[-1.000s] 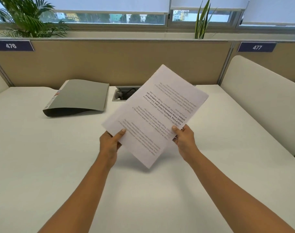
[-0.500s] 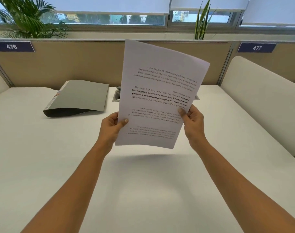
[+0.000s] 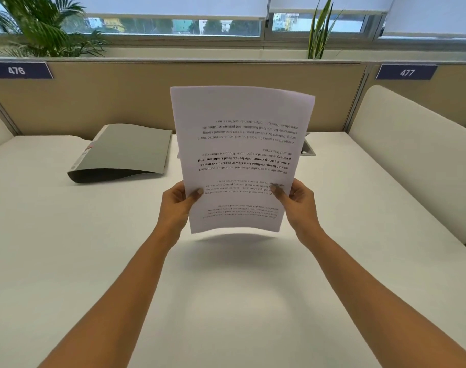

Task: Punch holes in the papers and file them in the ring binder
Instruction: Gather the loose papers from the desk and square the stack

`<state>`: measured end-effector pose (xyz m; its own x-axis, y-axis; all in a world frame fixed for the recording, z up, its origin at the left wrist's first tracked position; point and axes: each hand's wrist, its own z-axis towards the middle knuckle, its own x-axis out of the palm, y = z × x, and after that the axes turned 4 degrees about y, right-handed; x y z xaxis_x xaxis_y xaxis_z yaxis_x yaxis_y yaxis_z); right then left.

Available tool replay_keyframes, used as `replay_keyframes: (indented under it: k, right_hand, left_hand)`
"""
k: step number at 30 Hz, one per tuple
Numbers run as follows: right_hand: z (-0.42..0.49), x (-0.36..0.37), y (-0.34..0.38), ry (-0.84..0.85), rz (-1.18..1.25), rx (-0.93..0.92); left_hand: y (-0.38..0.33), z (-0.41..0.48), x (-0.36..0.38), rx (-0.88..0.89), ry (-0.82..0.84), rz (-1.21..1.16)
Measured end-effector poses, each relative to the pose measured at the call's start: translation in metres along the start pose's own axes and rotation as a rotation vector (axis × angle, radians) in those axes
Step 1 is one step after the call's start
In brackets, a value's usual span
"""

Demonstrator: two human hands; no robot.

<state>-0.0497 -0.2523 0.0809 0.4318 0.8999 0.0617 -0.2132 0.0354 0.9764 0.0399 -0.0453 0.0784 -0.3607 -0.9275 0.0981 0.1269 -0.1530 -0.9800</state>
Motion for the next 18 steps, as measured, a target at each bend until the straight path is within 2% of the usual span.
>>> replay_keyframes:
  k: [18]
  right_hand:
    - [-0.001,0.001,0.005,0.011,0.052,-0.004]
  left_hand:
    - [-0.011,-0.001,0.005,0.01,0.006,-0.041]
